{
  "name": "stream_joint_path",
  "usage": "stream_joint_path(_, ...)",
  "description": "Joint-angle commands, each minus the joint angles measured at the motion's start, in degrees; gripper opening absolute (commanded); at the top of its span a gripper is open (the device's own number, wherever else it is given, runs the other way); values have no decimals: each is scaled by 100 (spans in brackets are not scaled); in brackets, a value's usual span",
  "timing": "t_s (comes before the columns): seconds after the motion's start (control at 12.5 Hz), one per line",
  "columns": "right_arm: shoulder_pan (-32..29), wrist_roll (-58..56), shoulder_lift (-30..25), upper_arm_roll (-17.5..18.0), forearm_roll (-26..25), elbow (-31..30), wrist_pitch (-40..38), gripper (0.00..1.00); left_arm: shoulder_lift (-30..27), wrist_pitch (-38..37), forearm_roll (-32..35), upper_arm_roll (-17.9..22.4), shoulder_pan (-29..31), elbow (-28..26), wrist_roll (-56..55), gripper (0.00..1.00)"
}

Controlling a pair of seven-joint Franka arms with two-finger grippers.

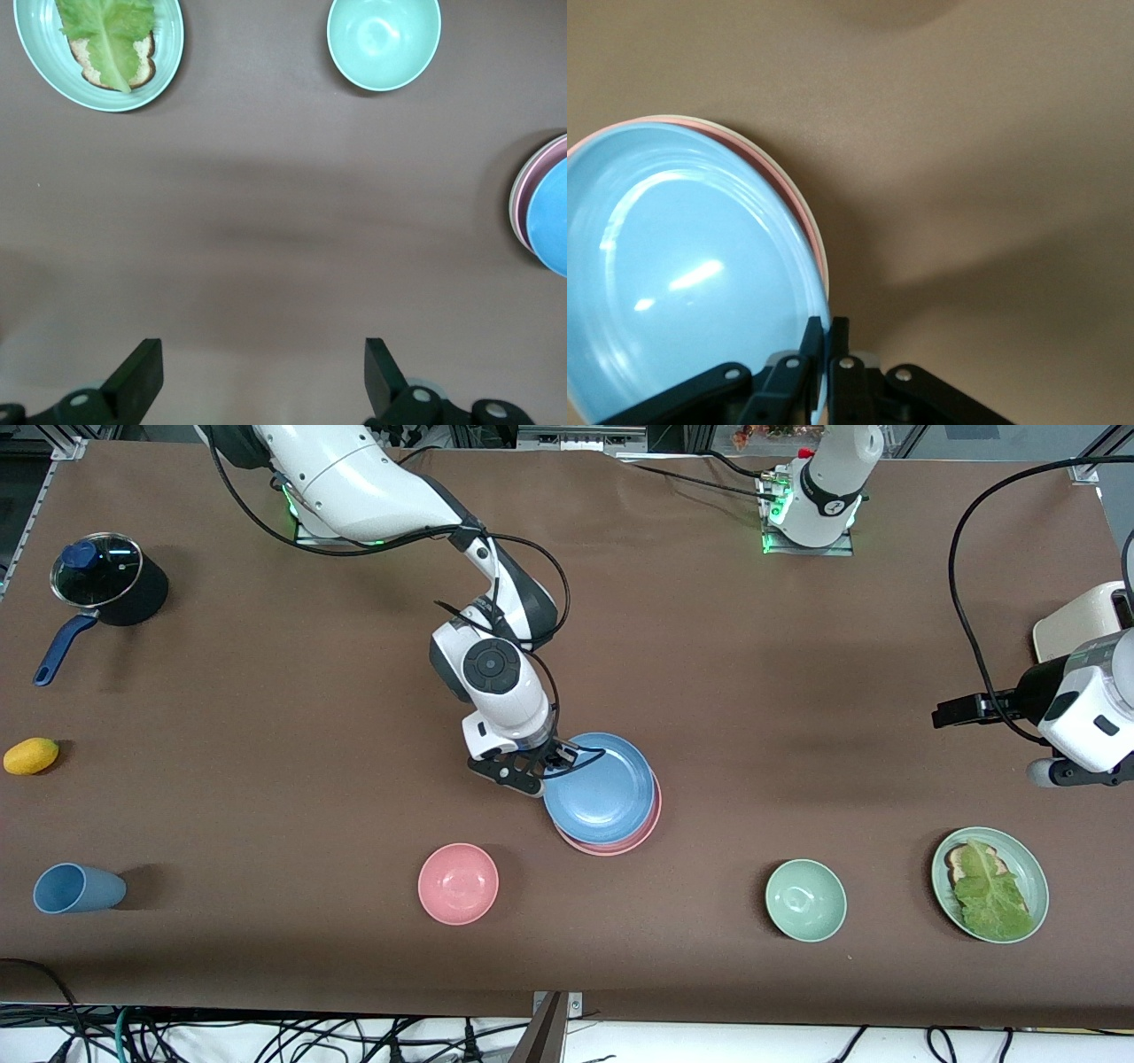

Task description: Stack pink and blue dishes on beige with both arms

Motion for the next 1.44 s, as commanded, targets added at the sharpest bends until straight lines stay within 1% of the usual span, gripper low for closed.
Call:
stream_joint_path(0.0, 32, 99, 174, -37, -99, 327, 20, 25, -74, -169, 221, -28, -32, 106, -138, 100)
stream_joint_path(0.08, 32, 65, 174, -81, -99, 354, 20, 33, -74, -169, 152, -19, 11, 106, -121, 100)
stream_joint_path(0.16, 23, 21, 165, -116, -99, 371, -23, 35, -74, -169, 90, -19, 38, 106, -121, 100)
stream_joint_path(0.24, -21, -6, 130, -117, -99, 424, -93, 42, -108, -178, -67, -28, 38, 115, -181, 100)
stream_joint_path(0.32, -47, -67, 112, -160, -108, 564, -355, 48, -196, -178, -86, -28, 29, 115, -182, 100)
stream_joint_path(0.4, -91, -355, 103, -256, -99, 800, -775, 55, -345, -178, -78, -45, 12, 115, -182, 100)
stream_joint_path(0.48, -126, -784, 86, -344, -90, 1011, -1232, 64, -459, -178, -52, -63, -23, 115, -173, 100)
stream_joint_path(0.56, -266, -1206, 7, -406, -64, 1109, -1541, 70, -487, -212, -34, -72, -32, 115, -165, 100)
stream_joint_path(0.64, -493, -1628, -89, -380, -29, 1110, -1744, 76, -487, -378, -42, -72, -41, 150, -138, 100)
stream_joint_path(0.72, -722, -2076, -255, -372, -3, 1101, -1964, 88, -478, -441, -43, -28, -50, 298, -138, 100)
stream_joint_path(0.8, -942, -2541, -431, -371, 6, 1084, -2279, 98, -469, -441, -43, -19, -50, 326, -42, 100)
stream_joint_path(0.96, -1381, -3517, -826, -389, 129, 979, -2816, 99, -460, -441, -43, -10, -50, 335, 327, 100)
stream_joint_path(1.04, -1557, -3948, -1089, -415, 286, 761, -2923, 100, -460, -441, -43, -10, -50, 335, 354, 100)
stream_joint_path(1.2, -1786, -4513, -1844, -547, 376, 33, -2950, 100, -469, -441, -25, -2, -50, 326, 363, 100)
stream_joint_path(1.36, -2076, -4803, -2688, -556, 367, -662, -3203, 100, -487, -441, 1, 16, -50, 326, 372, 100)
